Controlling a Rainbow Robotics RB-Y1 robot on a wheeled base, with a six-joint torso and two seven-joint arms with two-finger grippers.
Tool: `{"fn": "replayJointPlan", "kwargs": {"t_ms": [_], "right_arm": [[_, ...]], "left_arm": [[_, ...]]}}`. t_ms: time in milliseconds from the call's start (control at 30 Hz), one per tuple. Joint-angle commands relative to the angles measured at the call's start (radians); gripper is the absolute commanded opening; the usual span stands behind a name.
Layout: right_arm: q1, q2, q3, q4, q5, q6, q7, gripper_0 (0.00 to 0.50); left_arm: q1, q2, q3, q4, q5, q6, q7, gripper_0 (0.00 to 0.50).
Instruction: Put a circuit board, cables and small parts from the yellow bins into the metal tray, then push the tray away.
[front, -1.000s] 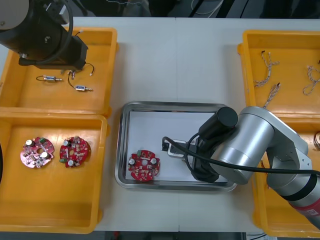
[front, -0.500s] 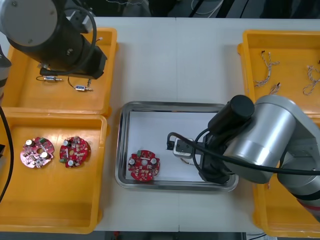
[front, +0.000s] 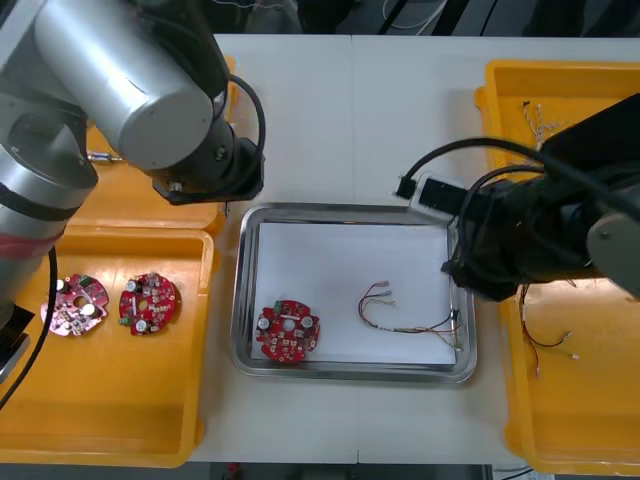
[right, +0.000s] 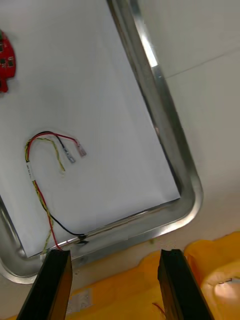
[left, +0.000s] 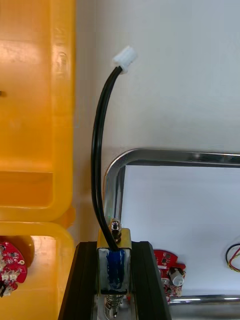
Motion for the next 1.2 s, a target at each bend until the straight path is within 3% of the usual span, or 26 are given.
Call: {"fn": "replayJointPlan", "kwargs": {"t_ms": [33,267,433,633,900,1200], "right_arm": [[-0.038,-0.069,-0.153,-0.023,-0.07,0.003,-0.032,0.5],[-0.039,-0.187,-0.302,0.067,-0.184,0.003,-0.052,0.5],[-0.039,-0.237,-0.385,0.141,-0.194,0.003,-0.065,0.5],[-0.039,-0.243,-0.462,0.221,-0.147,0.003,-0.071,0.5],[-0.041,-0.244,-0.506,0.294,-0.003,0.003,-0.1,0.5],[-0.055,-0.243,-0.518,0.383,0.013,0.003,-0.25,0.5]], "left_arm": [[0.005,-0.028,-0.084,-0.03,-0.035,-0.065,0.038,0.0],[0.005,-0.031,-0.176,0.0,-0.06,-0.149,0.103,0.0],[0.005,-0.043,-0.225,0.051,-0.087,-0.197,0.12,0.0],[0.006,-0.06,-0.256,0.114,-0.094,-0.252,0.134,0.0],[0.006,-0.065,-0.328,0.16,-0.11,-0.295,0.16,0.0],[0.006,-0.065,-0.391,0.203,-0.118,-0.335,0.187,0.0]]}}
